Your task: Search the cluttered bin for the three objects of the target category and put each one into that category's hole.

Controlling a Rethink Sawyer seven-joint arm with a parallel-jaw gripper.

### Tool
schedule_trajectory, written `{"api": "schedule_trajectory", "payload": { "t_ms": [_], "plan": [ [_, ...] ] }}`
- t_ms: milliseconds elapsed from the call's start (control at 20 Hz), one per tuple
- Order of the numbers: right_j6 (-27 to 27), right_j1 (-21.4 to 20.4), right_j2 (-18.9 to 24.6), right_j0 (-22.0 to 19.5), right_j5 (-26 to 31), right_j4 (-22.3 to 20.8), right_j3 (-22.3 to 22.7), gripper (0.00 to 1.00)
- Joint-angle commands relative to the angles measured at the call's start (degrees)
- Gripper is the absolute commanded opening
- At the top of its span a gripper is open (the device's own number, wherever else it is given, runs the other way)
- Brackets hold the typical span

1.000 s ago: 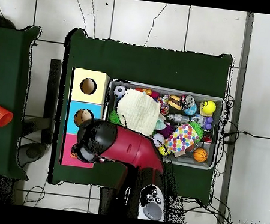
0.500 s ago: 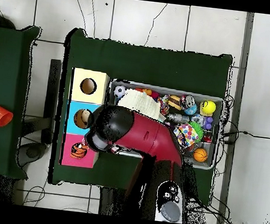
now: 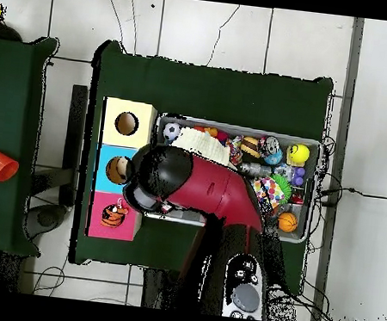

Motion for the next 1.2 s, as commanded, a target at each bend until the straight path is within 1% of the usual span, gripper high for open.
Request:
{"api": "schedule_trajectory", "payload": {
  "t_ms": [50,100,150,300,450,550,750,800,900,950,1100,1150,1200],
  "plan": [
    [2.19,5.45,4.44,-1.12,-7.4,-0.76,2.76,1.0],
    [1.22,6.79,5.12,-1.5,-8.22,-0.81,2.69,1.0],
    [0.9,7.29,5.24,-1.47,-8.64,-1.07,2.75,1.0],
    [1.11,8.96,5.3,-0.51,-11.85,-2.12,3.39,1.0],
    [1.49,11.01,5.01,0.37,-12.48,-3.12,2.68,1.0],
    [0.81,13.03,5.72,0.01,-13.94,-2.79,2.86,1.0],
    [0.07,15.61,6.97,-0.47,-14.11,-1.98,2.25,1.0],
    [-0.04,15.81,7.55,-0.63,-14.79,-1.46,2.73,1.0],
    [0.69,16.37,7.63,-0.02,-15.22,-1.4,2.23,1.0],
    [1.13,17.47,7.63,0.11,-15.08,-1.29,1.05,1.0],
    [2.02,18.48,7.72,0.75,-15.75,-1.05,0.06,1.0],
    [2.18,18.66,7.67,0.85,-15.79,-1.08,-0.2,1.0],
    [2.8,17.9,7.48,1.23,-15.61,-0.86,0.16,1.0]
  ]
}}
